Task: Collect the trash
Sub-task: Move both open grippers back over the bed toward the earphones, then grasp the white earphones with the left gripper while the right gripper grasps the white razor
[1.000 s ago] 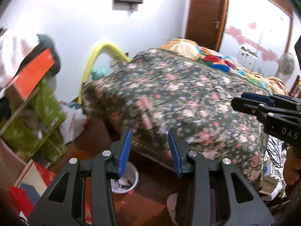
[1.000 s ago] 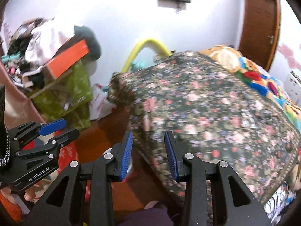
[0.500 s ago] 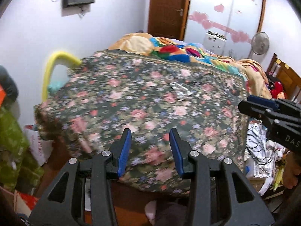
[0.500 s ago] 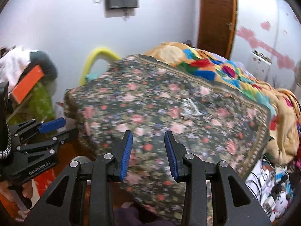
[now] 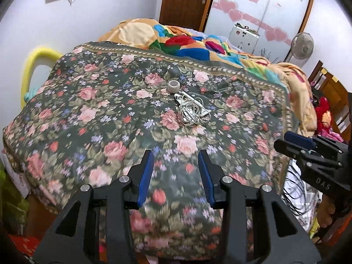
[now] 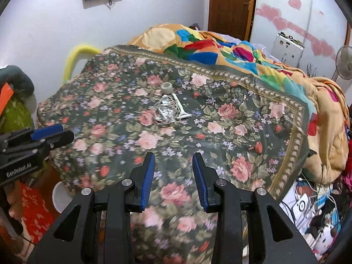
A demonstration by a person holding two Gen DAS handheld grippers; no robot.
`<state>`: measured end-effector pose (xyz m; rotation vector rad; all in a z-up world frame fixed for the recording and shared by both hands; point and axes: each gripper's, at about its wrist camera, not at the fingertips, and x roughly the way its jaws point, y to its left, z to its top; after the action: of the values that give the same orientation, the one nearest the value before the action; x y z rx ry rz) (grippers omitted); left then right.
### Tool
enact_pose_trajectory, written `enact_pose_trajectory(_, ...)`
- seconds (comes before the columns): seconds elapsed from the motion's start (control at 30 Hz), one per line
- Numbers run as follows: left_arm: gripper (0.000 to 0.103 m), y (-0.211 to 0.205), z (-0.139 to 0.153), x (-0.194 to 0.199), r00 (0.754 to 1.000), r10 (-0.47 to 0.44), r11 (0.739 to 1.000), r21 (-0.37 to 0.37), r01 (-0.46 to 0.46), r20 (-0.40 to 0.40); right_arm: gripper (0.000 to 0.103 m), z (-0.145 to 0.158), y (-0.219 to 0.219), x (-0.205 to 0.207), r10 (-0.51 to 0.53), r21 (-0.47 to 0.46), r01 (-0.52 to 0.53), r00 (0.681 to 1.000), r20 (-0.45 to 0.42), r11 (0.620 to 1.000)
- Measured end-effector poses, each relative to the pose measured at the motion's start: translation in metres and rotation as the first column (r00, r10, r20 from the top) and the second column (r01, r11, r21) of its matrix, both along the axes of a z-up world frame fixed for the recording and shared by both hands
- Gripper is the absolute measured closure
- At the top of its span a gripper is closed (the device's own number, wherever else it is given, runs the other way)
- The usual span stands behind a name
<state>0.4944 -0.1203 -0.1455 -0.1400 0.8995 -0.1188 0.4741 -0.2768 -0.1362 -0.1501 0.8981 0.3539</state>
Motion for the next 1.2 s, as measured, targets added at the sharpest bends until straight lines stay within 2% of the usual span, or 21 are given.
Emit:
enact_pose_trajectory(0.07, 0.062, -0.004, -0.010, 0.018, 1.000, -0.005, 1.000, 0.003, 0.005, -0.013, 0.070, -0.015, -0.003, 0.019, 0.002, -0.001, -0.002, 1.000, -0.019, 1.000)
enact_pose_trajectory(0.17, 0.052, -0.012, -0.031, 0.051, 0.999, -0.004, 1.000, 0.000, 0.004, -0.038, 0.067, -0.032, -0.008, 0.042, -0.015, 0.005, 0.015, 0.999, -0.045, 1.000)
enact_pose_trajectory(0.37, 0.052, -0.030, -0.071, 0.121, 0.997, 0.003, 1.000, 0.013, -0.002, -0.074, 0.064, -0.068, -0.030, 0.073, -0.075, 0.075, 0.083, 0.992, -0.102, 0.994)
enact_pose_trajectory(0.43, 0.052, -0.033, -0.080, 0.139, 0.997, 0.008, 1.000, 0.002, -0.008, -0.082, 0.049, -0.078, -0.037, 0.078, -0.083, 0.103, 0.095, 0.989, -0.120, 0.990)
enact_pose_trajectory(0.47, 0.052, -0.034, -0.085, 0.148, 0.996, 0.012, 1.000, -0.008, -0.013, -0.090, 0.047, -0.082, -0.040, 0.081, -0.088, 0.111, 0.102, 0.988, -0.123, 0.989)
enact_pose_trajectory(0.63, 0.053, -0.033, -0.110, 0.180, 0.991, 0.021, 0.996, -0.079, -0.032, -0.133, 0.045, -0.093, -0.044, 0.092, -0.093, 0.077, 0.101, 0.990, -0.105, 0.992)
enact_pose_trajectory(0.67, 0.058, -0.032, -0.115, 0.184, 0.990, 0.021, 0.994, -0.104, -0.036, -0.142, 0.045, -0.094, -0.044, 0.095, -0.095, 0.071, 0.103, 0.991, -0.099, 0.992)
enact_pose_trajectory(0.7, 0.072, -0.032, -0.117, 0.187, 0.989, 0.018, 0.992, -0.119, -0.036, -0.145, 0.045, -0.095, -0.044, 0.097, -0.098, 0.067, 0.104, 0.991, -0.091, 0.992)
enact_pose_trajectory(0.77, 0.092, -0.032, -0.122, 0.190, 0.988, 0.002, 0.991, -0.134, -0.023, -0.153, 0.045, -0.095, -0.042, 0.103, -0.098, 0.065, 0.103, 0.992, -0.083, 0.992)
enact_pose_trajectory(0.8, 0.096, -0.031, -0.122, 0.188, 0.990, -0.002, 0.989, -0.145, -0.019, -0.144, 0.045, -0.095, -0.041, 0.106, -0.095, 0.069, 0.100, 0.992, -0.081, 0.993)
enact_pose_trajectory(0.93, 0.098, -0.026, -0.105, 0.168, 0.998, -0.001, 0.993, -0.120, -0.006, -0.059, 0.045, -0.096, -0.030, 0.122, 0.002, 0.134, 0.013, 0.994, -0.113, 0.991)
enact_pose_trajectory(1.07, 0.099, -0.011, -0.084, 0.142, 1.000, 0.003, 0.995, -0.102, -0.003, 0.001, 0.045, -0.092, -0.015, 0.134, 0.022, 0.116, -0.012, 0.996, -0.089, 0.993)
enact_pose_trajectory(1.2, 0.099, 0.008, -0.078, 0.121, 1.000, 0.011, 0.996, -0.089, -0.009, 0.016, 0.045, -0.094, 0.005, 0.153, 0.051, 0.099, -0.043, 0.995, -0.082, 0.994)
